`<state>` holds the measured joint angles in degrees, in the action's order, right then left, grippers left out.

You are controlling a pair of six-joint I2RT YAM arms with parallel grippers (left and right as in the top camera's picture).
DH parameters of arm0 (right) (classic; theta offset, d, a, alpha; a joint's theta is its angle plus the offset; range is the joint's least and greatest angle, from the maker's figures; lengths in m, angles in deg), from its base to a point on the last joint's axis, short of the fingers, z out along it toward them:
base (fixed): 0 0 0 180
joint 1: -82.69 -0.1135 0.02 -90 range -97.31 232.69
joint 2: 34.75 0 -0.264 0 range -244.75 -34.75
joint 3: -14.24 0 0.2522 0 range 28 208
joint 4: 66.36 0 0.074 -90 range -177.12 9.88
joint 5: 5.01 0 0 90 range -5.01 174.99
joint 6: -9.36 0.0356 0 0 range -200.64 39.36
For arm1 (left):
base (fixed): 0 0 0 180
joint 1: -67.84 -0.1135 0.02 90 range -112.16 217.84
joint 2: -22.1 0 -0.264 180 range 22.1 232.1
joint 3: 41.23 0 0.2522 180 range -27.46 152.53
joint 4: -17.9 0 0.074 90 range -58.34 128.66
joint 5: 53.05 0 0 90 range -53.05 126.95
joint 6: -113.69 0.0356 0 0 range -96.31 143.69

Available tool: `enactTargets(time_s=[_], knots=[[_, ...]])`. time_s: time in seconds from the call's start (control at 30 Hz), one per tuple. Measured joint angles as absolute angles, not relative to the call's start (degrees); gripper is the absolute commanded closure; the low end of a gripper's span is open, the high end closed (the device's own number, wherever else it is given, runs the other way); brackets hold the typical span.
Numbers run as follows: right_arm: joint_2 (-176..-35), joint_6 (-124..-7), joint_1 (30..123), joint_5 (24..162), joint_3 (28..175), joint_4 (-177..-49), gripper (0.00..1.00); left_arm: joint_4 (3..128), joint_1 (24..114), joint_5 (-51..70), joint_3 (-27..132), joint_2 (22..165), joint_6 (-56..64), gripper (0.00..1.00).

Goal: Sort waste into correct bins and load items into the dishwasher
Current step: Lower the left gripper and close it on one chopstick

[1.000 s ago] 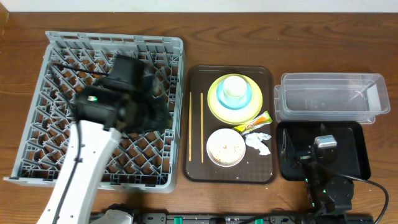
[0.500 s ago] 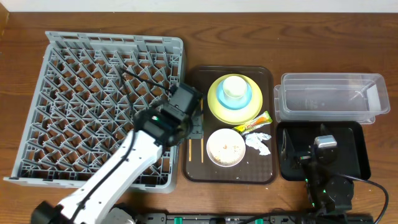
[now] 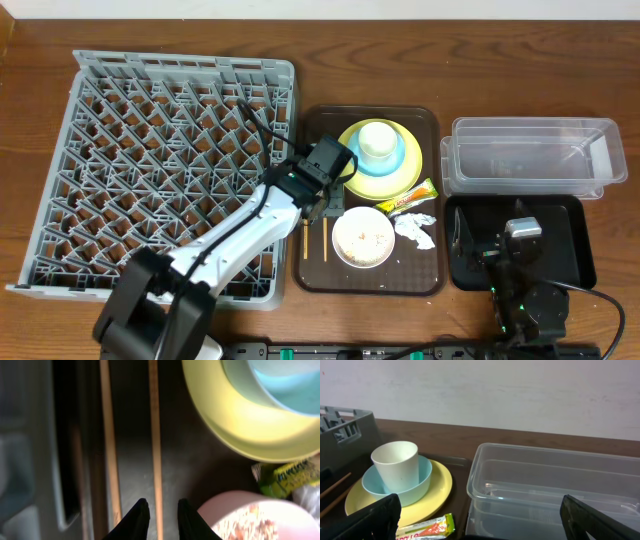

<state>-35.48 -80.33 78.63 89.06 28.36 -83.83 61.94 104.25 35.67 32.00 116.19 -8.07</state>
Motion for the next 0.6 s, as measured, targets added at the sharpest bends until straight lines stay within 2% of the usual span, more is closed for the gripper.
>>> enactTargets(time_s=[0.17, 0.6], knots=[[-35.48, -80.33, 78.63, 89.06, 28.36, -83.83, 0.01, 57.24, 104.29, 35.76, 32.0, 119.36, -8.67, 0.78], [-35.48, -80.33, 78.63, 89.06, 28.36, -83.83, 0.01, 54.93, 104.51, 40.81, 32.0, 125.5, -9.34, 0.75]])
